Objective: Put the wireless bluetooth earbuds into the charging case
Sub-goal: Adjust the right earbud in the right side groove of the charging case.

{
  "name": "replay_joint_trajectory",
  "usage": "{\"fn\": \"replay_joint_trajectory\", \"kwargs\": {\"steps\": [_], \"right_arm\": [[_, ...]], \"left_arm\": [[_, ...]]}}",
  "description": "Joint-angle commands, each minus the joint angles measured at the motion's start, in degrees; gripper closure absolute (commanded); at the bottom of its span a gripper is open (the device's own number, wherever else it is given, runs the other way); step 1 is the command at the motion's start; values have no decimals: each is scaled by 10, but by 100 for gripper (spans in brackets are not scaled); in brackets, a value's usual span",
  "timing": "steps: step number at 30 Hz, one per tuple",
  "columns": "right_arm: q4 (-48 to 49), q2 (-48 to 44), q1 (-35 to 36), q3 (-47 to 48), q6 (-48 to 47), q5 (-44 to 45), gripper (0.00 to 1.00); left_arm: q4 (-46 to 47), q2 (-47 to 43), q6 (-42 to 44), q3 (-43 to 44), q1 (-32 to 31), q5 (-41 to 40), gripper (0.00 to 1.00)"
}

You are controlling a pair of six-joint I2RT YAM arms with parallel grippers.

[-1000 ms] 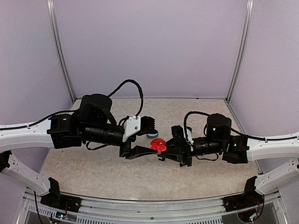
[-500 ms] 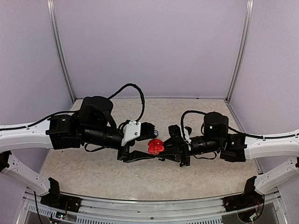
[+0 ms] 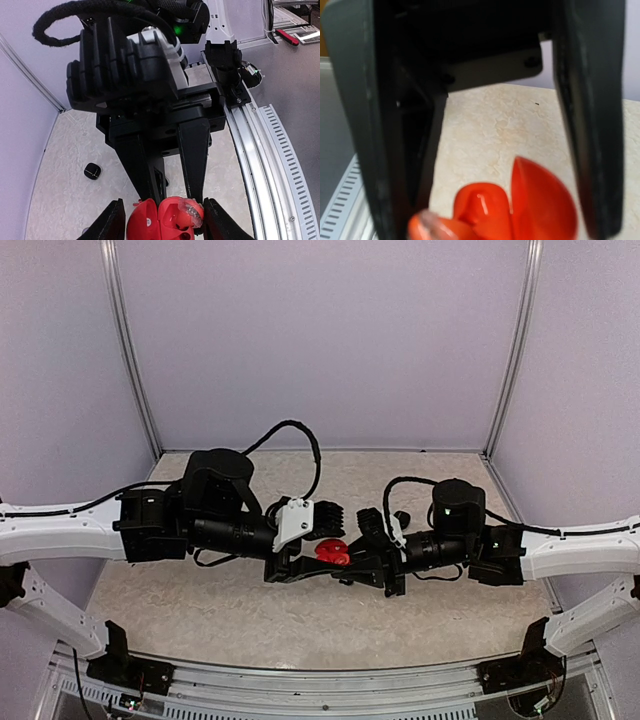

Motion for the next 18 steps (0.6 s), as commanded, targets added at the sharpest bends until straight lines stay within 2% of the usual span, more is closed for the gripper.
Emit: {"fn": "replay_joint_trajectory", "kwargs": {"steps": [1, 12, 18], "right_arm": [[-5, -2, 6, 13, -6, -9, 100], [-2, -20, 8, 6, -5, -1, 100], [1, -27, 8, 5, 0, 3, 100]], "left_arm": [[36, 13, -18, -4, 7, -4, 49], [72, 6, -45, -29, 33, 22, 53], [76, 16, -68, -26, 36, -15, 53]]}}
